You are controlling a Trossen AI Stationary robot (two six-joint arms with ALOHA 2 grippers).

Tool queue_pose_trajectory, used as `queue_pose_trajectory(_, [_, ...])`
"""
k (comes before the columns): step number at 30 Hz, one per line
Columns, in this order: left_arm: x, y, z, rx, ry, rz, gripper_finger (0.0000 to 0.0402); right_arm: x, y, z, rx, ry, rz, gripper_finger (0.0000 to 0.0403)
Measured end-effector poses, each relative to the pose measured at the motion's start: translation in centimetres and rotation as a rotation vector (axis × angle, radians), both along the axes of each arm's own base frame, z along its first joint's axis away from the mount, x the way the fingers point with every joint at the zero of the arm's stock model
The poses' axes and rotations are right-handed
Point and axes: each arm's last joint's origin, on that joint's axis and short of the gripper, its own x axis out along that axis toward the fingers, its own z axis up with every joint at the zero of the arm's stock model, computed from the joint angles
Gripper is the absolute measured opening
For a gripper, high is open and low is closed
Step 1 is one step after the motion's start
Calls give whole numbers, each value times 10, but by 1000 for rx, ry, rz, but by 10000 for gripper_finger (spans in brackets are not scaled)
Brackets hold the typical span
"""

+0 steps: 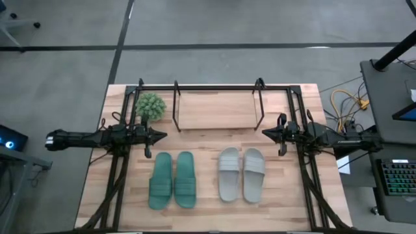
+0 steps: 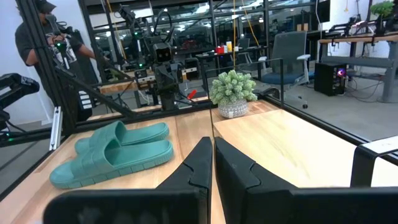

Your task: Pick and place slides into the shelf

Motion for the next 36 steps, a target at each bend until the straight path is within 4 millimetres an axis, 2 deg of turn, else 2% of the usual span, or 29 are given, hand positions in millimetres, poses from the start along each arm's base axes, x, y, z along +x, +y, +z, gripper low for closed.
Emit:
queue_pose_trajectory(20, [0,0,0,1,0,0,0,0,0,0,-9,-1,-3,9])
queue_pose_trajectory(22, [0,1,0,45,4,21,0,0,-1,1,-21,-12,-23,9])
queue_pose_trajectory(27, [0,2,1,84,2,61,0,-1,-1,13,202,-164,-7,9])
queue_pose_trajectory(30, [0,2,10,61,-93,67,0,-3,-1,22,271,-266,13,9])
queue_pose_trajectory(36, [-6,2,46,-114,-507,63,0,-10,-1,40,273,-468,39,9])
